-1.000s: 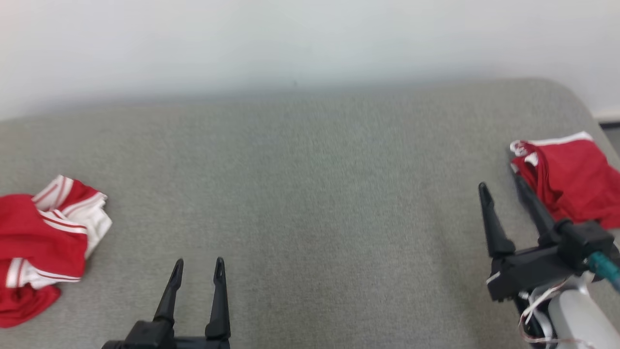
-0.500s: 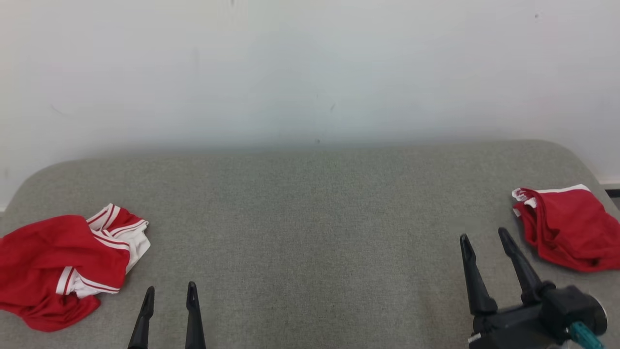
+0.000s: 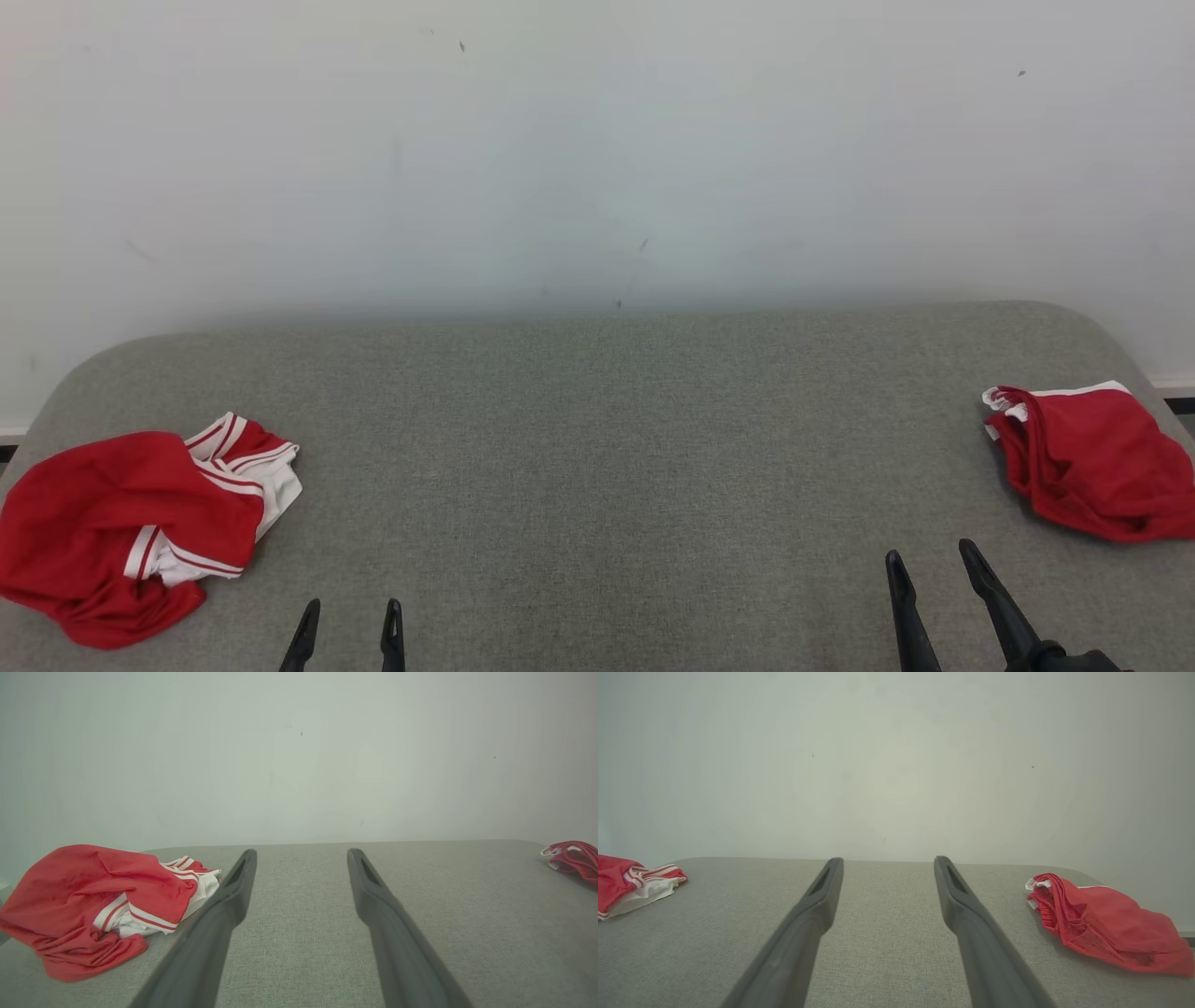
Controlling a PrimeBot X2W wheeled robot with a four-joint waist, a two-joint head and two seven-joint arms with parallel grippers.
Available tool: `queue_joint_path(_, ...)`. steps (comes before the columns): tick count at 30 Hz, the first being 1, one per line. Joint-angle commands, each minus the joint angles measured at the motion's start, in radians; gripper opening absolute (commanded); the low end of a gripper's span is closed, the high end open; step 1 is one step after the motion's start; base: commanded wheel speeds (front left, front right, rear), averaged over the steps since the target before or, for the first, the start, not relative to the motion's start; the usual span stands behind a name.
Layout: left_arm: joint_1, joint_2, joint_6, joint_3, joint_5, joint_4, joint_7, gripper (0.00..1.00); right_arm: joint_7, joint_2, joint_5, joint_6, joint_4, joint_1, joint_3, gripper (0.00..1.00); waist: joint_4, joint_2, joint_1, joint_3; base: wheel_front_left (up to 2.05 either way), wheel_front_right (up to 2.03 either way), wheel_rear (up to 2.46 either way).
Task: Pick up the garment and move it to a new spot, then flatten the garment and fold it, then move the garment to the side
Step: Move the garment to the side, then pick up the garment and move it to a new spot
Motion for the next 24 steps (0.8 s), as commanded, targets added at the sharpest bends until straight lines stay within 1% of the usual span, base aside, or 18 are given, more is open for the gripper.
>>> queue_joint_path(1,0.011,-0.001,0.001,0.004,0.007,0.002,-0.003,1.0,-0.002,0.005,-0.002,0.001,-0.003,0.011,-0.004,1.0,0.0,0.0,0.0001,-0.002,0.0,0.0,0.0)
queue_joint_path(11,0.022,-0.002,-0.009,0.011,0.016,0.019,-0.003,1.0,-0.002,0.023,-0.007,0.001,-0.01,0.033,-0.009,1.0,-0.001,0.0,0.0001,0.001,0.0,0.0,0.0)
queue_joint_path(24,0.014,-0.003,-0.001,0.004,-0.002,0.036,-0.003,1.0,-0.002,0.027,-0.016,0.001,-0.019,0.023,-0.014,1.0,-0.008,0.0,0.0001,0.009,0.0,0.0,0.0)
